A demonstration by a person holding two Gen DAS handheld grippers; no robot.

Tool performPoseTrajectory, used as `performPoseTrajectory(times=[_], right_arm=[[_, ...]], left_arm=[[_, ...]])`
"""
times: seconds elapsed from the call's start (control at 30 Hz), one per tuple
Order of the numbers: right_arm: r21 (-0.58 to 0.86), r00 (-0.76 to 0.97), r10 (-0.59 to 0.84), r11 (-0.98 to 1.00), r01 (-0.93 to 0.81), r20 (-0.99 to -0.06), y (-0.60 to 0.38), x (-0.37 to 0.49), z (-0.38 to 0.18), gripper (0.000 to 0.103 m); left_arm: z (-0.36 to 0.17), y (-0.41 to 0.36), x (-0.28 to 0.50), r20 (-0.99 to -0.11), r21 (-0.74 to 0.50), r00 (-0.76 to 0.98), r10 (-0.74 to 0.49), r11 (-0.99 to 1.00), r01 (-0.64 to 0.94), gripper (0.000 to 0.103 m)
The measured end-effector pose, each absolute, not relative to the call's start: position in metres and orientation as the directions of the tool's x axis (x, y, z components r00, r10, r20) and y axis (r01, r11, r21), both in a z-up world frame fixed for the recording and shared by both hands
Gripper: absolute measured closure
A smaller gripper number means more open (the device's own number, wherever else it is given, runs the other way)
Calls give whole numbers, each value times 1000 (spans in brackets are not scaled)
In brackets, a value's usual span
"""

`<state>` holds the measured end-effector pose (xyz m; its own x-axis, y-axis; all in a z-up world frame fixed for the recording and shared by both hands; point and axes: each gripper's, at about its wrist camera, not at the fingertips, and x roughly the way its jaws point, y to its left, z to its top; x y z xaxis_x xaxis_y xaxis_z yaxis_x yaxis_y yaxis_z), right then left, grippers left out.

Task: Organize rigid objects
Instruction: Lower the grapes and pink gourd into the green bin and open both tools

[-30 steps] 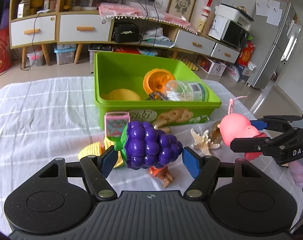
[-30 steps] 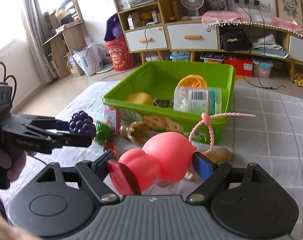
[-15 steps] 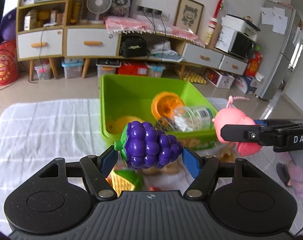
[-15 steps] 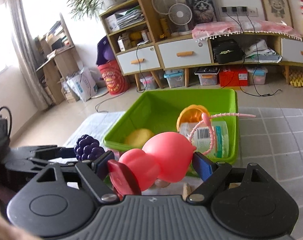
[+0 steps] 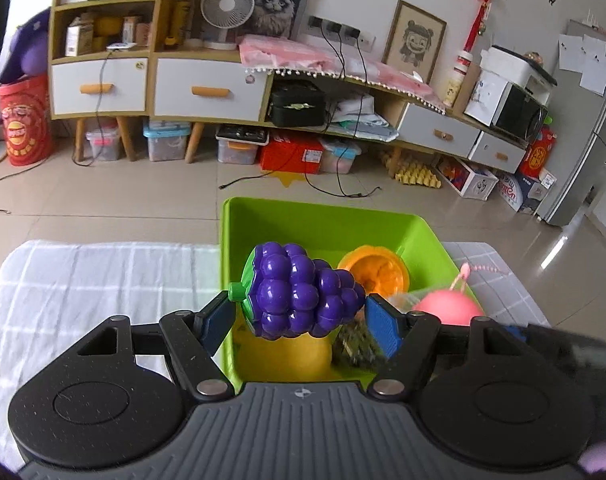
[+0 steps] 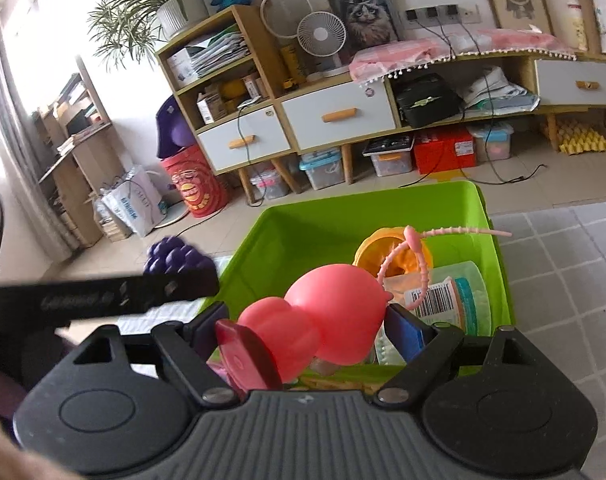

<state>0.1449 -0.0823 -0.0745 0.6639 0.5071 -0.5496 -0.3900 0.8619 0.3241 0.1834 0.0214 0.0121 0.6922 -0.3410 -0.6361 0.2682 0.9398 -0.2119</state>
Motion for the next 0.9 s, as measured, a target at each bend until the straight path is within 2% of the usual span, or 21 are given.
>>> performPoseTrajectory(times=[0.37,0.47,0.63,0.73,0.8,0.87,0.9], right_arm=[[201,709,432,899,-390,-557,-65,147,-84,37],[155,725,406,908,-389,-556,-63,147,-85,37],[119,729,386,913,-390,-565,-60,149,-89,38],[126,730,386,914,-386,-564,-61,149,-89,41],[125,734,385,915,-384,-559,-61,150,-88,41],[127,736,388,913,-387,-555,-61,149,-87,40],[132,732,395,911,-391,-556,-61,148,-86,39]], left_arm=[[-21,7,228,-703,-185,638,-314,947,262,29],[-28,8,231,-716,-174,629,-304,950,261,36],[-31,7,233,-719,-170,625,-304,949,266,35],[-30,8,232,-714,-180,628,-310,948,263,31],[-29,8,231,-707,-192,632,-318,946,262,26],[-26,7,230,-700,-195,638,-321,945,262,17],[-25,6,227,-695,-191,643,-321,945,265,16]])
